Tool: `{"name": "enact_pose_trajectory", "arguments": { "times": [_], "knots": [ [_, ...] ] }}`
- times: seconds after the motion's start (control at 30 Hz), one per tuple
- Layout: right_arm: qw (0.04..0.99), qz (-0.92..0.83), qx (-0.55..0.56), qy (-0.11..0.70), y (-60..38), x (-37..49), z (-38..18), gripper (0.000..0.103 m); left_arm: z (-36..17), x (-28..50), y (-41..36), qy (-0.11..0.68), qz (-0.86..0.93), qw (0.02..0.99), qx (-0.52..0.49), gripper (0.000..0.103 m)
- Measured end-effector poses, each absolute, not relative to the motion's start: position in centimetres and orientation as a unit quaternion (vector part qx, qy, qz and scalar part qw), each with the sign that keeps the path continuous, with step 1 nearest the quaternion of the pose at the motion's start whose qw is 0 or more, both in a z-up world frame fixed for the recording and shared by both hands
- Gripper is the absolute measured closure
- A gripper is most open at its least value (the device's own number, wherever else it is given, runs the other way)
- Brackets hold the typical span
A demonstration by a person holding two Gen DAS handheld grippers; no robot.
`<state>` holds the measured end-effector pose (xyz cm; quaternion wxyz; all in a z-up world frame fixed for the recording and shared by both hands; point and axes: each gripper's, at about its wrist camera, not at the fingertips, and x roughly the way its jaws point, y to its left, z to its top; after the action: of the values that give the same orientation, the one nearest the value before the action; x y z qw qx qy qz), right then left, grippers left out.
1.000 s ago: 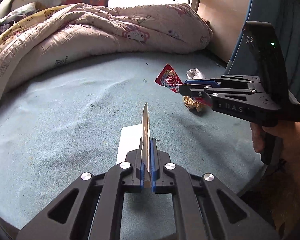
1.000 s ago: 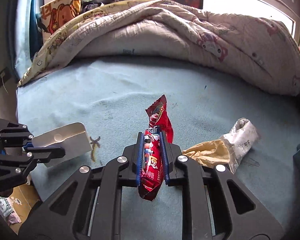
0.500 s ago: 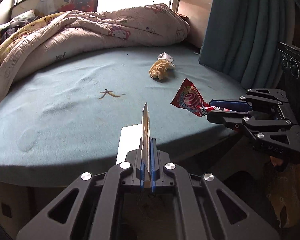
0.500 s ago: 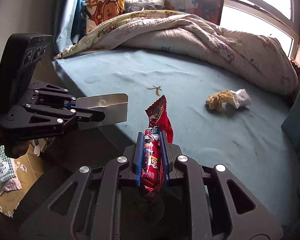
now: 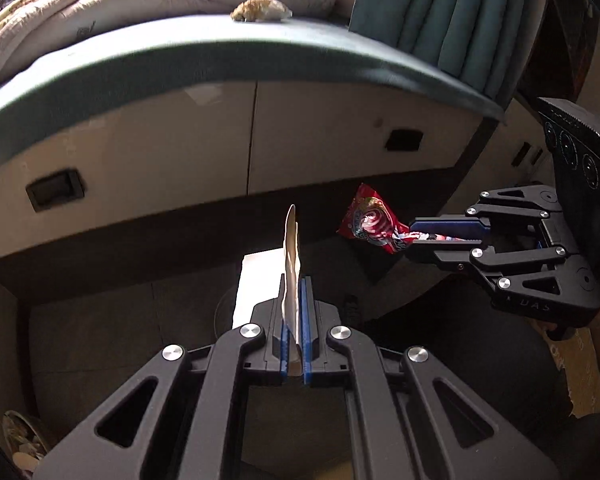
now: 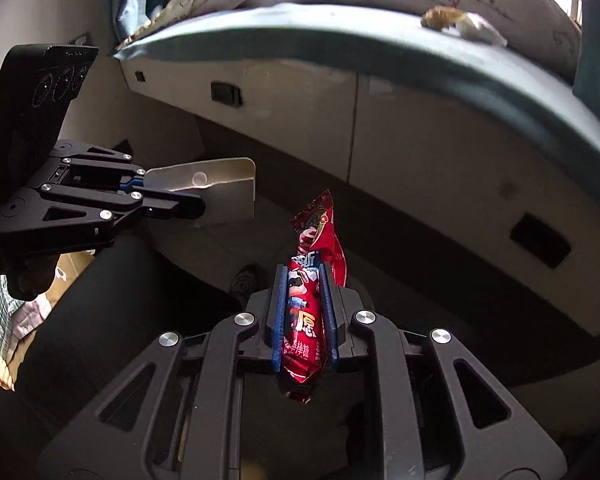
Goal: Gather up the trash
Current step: 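Carry the white box and red wrapper down over the bin, then open the left tool to drop the white box into the bin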
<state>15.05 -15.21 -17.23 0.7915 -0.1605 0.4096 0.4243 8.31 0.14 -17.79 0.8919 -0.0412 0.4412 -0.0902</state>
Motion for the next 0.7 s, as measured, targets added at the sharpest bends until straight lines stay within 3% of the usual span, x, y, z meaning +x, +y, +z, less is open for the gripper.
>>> {"name": "enact_pose_trajectory", "arguments": {
  "times": [0.33,0.7],
  "knots": [
    [0.75,0.393,-0.157,0.509,-14.4,18.0,-30.6,0.088,-31.0,11.2,-0.4,0.5,-0.083,0.857,-0.093,0.1],
    [0.697,0.363,-0.167,0.595,-11.5,22.6,-41.6,0.087,-40.3,16.5,-1.1,0.555,-0.107,0.82,-0.091,0.1]
  ]
}}
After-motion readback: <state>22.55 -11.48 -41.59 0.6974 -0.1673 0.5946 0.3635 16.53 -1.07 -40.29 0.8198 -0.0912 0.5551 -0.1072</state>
